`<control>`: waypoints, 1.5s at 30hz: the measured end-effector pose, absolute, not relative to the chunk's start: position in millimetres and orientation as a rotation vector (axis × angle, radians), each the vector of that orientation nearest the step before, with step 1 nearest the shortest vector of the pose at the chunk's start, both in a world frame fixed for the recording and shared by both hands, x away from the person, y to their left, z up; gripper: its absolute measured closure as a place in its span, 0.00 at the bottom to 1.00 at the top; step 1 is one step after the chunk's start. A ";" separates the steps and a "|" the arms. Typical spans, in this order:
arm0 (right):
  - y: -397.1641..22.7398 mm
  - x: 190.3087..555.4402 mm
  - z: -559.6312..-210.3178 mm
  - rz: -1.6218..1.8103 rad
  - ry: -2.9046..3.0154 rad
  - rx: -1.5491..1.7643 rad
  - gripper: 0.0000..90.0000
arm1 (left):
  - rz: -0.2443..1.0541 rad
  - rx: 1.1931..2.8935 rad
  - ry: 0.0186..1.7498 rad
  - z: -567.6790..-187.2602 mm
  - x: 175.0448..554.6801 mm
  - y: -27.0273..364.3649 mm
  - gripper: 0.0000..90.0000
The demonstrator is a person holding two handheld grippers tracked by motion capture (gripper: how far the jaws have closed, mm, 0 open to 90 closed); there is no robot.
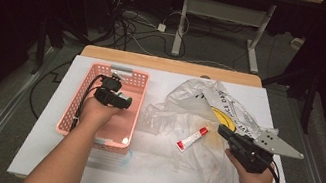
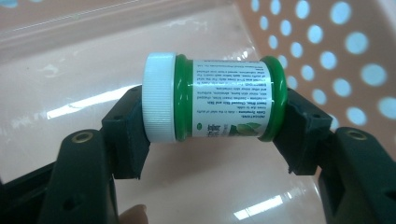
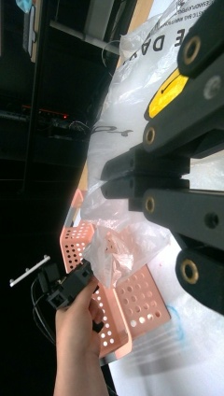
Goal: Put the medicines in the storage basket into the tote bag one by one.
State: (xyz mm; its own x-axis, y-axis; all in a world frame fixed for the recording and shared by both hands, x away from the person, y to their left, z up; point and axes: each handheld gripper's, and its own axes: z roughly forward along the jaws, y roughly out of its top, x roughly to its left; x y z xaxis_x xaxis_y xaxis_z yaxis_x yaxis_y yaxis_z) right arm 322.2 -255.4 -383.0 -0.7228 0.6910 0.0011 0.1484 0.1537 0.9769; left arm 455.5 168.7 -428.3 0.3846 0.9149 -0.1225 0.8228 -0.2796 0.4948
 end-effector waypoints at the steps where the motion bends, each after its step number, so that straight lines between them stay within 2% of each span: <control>1: -255.3 322.3 -383.0 1.597 1.986 0.798 1.00 | 0.259 2.176 1.477 -427.4 452.9 168.3 0.38; 20: -255.1 321.8 -383.6 1.597 1.989 0.800 1.00 | 0.307 2.121 1.289 -404.9 399.5 161.3 0.38; 33: -253.9 321.2 -383.7 1.593 1.991 0.799 1.00 | 0.397 2.071 1.175 -392.4 358.7 164.9 0.38; 45: -253.5 320.7 -384.4 1.588 1.994 0.796 1.00 | 0.407 2.017 1.117 -404.4 331.9 165.0 0.38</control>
State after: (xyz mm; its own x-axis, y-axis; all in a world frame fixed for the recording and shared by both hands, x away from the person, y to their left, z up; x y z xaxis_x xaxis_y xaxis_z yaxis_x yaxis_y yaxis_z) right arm 320.7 -253.5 -384.4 -0.7232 0.6907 -0.0036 0.1512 0.1635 0.9749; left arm 331.9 165.0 -404.4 0.5630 0.8217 -0.0884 0.5725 -0.3106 0.7588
